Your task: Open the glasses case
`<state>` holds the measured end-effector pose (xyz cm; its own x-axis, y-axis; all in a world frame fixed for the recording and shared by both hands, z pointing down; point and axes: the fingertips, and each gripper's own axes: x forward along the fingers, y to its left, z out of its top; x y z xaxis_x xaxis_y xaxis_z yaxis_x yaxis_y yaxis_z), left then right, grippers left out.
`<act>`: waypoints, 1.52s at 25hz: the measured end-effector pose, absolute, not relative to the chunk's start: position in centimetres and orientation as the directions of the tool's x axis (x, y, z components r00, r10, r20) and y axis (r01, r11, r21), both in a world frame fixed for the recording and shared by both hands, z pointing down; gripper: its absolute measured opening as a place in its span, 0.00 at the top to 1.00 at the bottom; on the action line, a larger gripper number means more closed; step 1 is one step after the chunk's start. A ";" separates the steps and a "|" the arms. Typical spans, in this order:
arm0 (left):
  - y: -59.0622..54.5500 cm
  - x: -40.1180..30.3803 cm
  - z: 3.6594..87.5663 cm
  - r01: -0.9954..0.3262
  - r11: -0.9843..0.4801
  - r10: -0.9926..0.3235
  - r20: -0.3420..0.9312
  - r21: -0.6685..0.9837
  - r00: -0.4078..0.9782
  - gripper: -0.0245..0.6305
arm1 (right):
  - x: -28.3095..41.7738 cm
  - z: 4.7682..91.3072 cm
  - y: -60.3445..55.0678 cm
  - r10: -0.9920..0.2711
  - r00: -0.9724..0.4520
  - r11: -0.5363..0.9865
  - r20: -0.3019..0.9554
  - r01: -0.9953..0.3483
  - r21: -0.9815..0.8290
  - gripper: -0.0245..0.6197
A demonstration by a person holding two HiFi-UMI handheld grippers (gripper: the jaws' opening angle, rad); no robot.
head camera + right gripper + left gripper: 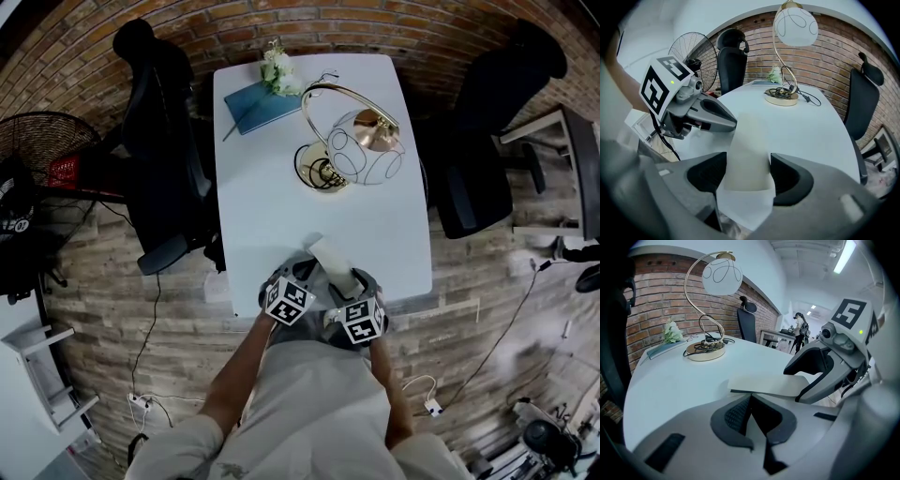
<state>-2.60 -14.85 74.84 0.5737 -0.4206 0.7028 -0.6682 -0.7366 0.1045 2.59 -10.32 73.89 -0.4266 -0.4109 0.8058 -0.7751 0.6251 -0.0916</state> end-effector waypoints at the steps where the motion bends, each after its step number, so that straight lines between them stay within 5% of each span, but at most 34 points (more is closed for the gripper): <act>1: -14.8 -2.6 74.8 -0.668 -0.737 -0.420 0.703 0.104 0.573 0.95 | 2.6 73.9 -10.4 -0.412 -0.427 0.625 0.805 -0.775 -0.091 0.51; 38: -14.9 -2.7 74.9 -0.660 -0.744 -0.412 0.704 0.107 0.578 0.95 | 3.2 71.2 -10.8 -0.458 -0.468 0.612 0.755 -0.782 -0.114 0.68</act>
<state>-2.65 -14.90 74.91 0.5781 -0.4119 0.7043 -0.6598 -0.7438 0.1065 3.20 -10.79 71.17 -0.4684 -0.4584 0.7553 -0.7824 0.6123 -0.1136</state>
